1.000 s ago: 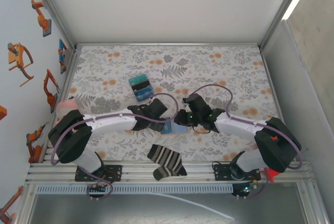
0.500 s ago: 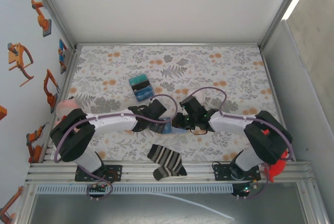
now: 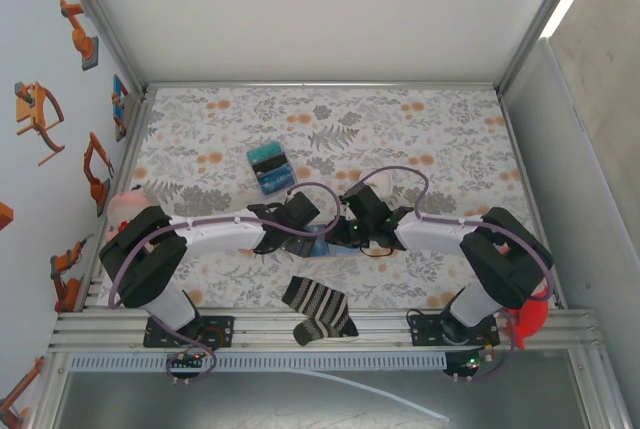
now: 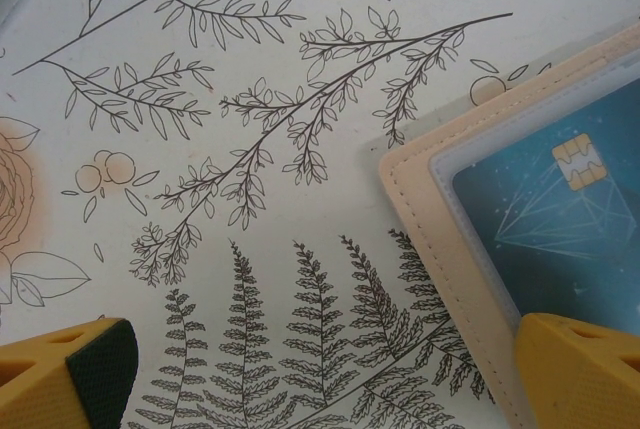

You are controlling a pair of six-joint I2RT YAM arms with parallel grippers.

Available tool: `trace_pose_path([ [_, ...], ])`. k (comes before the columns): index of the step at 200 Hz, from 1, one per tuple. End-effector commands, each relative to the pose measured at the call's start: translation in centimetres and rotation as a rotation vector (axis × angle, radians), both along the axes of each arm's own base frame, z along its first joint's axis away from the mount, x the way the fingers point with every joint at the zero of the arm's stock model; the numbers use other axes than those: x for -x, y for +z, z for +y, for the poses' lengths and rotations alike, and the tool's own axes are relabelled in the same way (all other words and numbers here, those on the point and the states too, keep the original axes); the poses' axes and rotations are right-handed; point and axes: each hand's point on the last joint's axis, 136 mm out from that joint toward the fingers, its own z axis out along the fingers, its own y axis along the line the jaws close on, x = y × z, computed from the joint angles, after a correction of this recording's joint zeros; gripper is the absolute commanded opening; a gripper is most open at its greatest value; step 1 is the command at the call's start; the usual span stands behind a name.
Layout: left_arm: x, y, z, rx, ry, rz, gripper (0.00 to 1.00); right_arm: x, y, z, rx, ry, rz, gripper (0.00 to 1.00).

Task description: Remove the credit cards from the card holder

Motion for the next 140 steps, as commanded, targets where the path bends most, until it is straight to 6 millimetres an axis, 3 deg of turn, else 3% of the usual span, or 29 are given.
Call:
trace_pose_path([
  [1, 0.8, -1.2, 1.4, -0.041, 0.029, 0.04, 0.97, -0.4, 0.5, 1.1, -0.032, 0.005, -0.001, 0.2],
  [59, 1.1, -1.6, 1.8, -0.048, 0.037, 0.05, 0.97, -0.2, -0.7, 1.0, -0.025, 0.0, 0.02, 0.19],
  [140, 1.3, -2.1, 1.9, -0.052, 0.037, 0.062, 0.97, 0.0, -0.3, 2.2, -0.114, 0.013, 0.026, 0.14],
])
